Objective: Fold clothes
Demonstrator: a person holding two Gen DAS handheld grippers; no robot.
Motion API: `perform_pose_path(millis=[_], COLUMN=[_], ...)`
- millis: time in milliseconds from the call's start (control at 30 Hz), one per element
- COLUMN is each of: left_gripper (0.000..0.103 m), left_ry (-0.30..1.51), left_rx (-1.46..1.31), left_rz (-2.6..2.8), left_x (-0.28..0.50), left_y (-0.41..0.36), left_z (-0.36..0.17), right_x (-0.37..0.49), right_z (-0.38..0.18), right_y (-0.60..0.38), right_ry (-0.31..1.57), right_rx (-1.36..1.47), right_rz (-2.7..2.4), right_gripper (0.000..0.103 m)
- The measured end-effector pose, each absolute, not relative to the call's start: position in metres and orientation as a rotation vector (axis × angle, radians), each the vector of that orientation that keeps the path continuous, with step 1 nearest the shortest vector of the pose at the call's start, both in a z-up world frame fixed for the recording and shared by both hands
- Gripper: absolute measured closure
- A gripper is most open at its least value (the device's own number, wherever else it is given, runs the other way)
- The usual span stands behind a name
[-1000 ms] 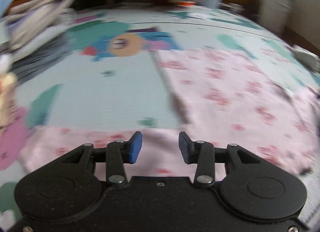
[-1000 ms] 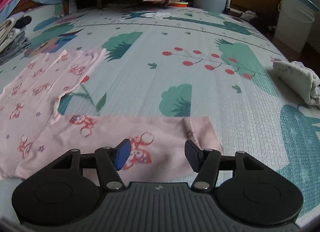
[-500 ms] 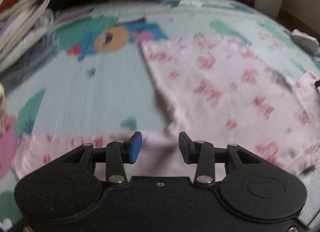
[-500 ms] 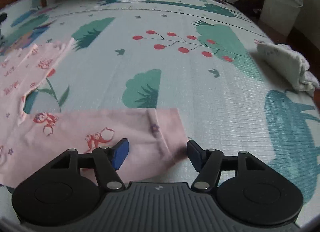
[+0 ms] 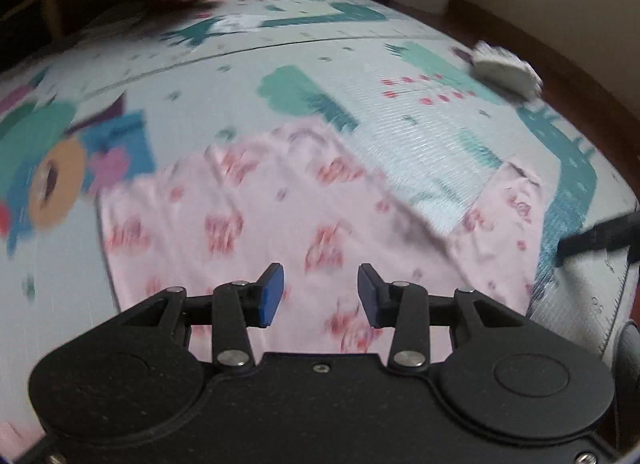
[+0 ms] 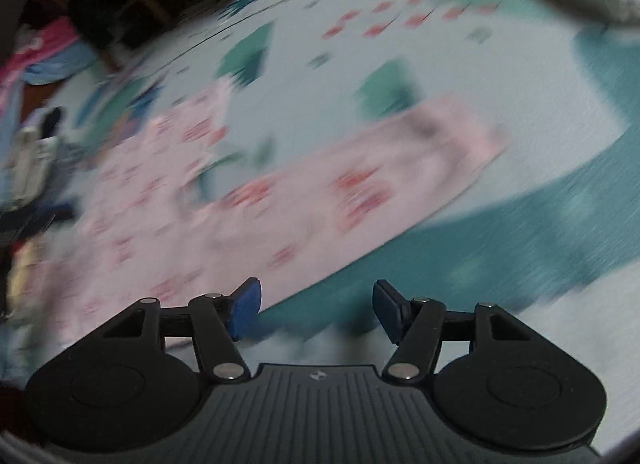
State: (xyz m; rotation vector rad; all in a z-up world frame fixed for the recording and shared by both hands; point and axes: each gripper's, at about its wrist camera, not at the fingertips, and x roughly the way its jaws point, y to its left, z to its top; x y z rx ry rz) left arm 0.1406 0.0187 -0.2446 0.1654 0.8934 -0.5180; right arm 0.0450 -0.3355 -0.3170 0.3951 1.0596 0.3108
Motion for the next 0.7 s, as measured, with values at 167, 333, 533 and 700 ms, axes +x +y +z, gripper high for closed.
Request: perform_pose_path(millis=[167, 333, 533, 700], left_gripper=[0.059, 0.059, 0.059, 0.059], left_ry=[0.964, 1.108, 1.055, 1.074], left_rx=[0.299, 0.339, 0.257, 0.300], left_rz=[-0.592, -0.605, -0.593, -0.633], left_x=[0.184, 0.230, 0.252, 0.242], left_y=[-0.012, -0.053, -0.085, -0.089], left_z=[-0.201, -0.213, -0.234, -0.255], right_x=[0.018, 0.015, 0.019, 0.025], right_z=[-0.326, -0.333, -0.342, -0.348], right_y=[-0.315, -0.306, -0.285, -0.268], right_ry=[1.143, 1.159, 1.189, 1.173], right_rx=[0.573, 0.704, 0.822, 0.875], right_rz=[0.400, 0.444, 0.508, 0.489], right_gripper=[0.040, 0.039, 0.040, 0.040])
